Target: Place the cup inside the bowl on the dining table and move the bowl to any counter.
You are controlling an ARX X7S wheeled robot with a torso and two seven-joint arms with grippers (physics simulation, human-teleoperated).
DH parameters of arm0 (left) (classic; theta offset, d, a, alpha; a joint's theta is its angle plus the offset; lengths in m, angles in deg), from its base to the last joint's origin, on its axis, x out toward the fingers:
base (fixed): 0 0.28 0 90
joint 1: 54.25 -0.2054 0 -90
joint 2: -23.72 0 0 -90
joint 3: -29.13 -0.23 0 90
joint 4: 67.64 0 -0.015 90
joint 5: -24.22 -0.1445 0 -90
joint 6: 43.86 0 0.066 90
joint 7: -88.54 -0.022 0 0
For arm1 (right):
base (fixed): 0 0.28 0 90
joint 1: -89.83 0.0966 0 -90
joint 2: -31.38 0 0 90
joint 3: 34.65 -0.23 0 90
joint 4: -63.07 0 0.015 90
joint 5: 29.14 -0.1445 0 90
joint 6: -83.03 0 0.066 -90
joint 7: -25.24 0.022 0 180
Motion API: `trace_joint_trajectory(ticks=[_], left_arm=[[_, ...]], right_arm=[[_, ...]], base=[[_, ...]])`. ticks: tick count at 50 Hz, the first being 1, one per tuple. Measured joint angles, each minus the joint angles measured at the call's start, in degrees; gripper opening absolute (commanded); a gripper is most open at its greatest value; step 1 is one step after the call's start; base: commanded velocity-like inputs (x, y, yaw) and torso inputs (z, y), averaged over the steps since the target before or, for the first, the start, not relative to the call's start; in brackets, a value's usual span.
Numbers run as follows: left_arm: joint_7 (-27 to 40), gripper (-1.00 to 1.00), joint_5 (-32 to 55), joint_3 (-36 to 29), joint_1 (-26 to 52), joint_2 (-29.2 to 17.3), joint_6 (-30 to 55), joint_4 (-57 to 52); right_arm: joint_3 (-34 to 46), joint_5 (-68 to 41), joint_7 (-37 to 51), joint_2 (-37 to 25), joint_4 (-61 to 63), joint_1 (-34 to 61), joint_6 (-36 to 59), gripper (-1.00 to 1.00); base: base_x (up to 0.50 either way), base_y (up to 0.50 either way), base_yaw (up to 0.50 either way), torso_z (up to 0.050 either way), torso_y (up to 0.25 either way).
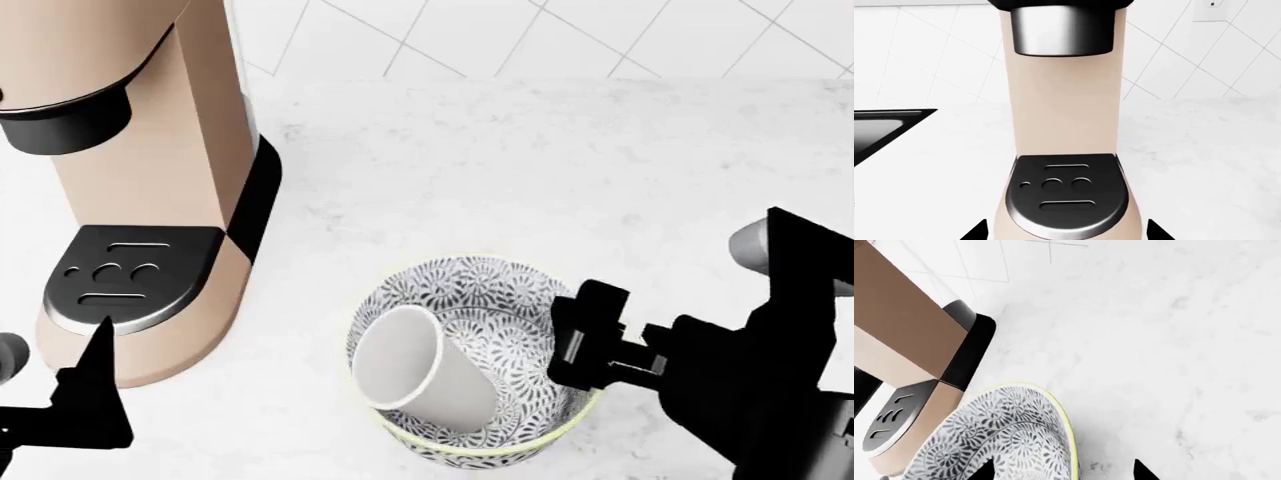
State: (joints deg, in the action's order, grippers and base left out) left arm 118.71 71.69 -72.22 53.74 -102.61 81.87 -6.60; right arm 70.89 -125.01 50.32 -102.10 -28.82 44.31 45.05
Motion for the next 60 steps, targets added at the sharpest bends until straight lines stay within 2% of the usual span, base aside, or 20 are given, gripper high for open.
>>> trace_joint_trajectory(ticks=[6, 15, 25, 42, 53, 60], left_arm=[[-0.15, 1.0, 0.14, 0.22, -0.03, -0.26, -0.09, 0.15], [-0.22, 1.0, -0.8, -0.22, 0.45, -0.1, -0.48, 0.75], [1.46, 1.0, 0.45, 0.16, 2.11, -0.46, 1.33, -1.05], [6.85, 1.0, 7.12, 1.44, 7.41, -1.55, 8.29, -6.86], [9.99, 1.0, 10.81, 2.38, 9.97, -2.37, 11.32, -10.58], [11.95, 1.0, 13.78, 2.84, 12.65, -2.92, 13.5, -12.54]], right_arm=[[0.56, 10.91, -1.61, -3.11, 8.6, -2.74, -4.81, 1.0], [1.05, 28.18, -4.06, -6.09, 19.06, -12.75, -16.78, 1.0], [-1.25, 36.25, -3.62, -9.35, 27.37, -22.32, -25.5, 1.0], [-7.95, 32.2, -0.87, -15.7, 35.6, -27.66, -29.36, 1.0], [-10.15, 25.67, 2.81, -19.48, 39.02, -24.38, -26.81, 1.0], [-10.02, 21.37, 4.53, -20.89, 39.67, -18.96, -24.04, 1.0]], base=[[0.0, 0.0, 0.0, 0.0, 0.0], [0.0, 0.0, 0.0, 0.0, 0.0], [0.0, 0.0, 0.0, 0.0, 0.0], [0.0, 0.0, 0.0, 0.0, 0.0], [0.0, 0.0, 0.0, 0.0, 0.0], [0.0, 0.0, 0.0, 0.0, 0.0]])
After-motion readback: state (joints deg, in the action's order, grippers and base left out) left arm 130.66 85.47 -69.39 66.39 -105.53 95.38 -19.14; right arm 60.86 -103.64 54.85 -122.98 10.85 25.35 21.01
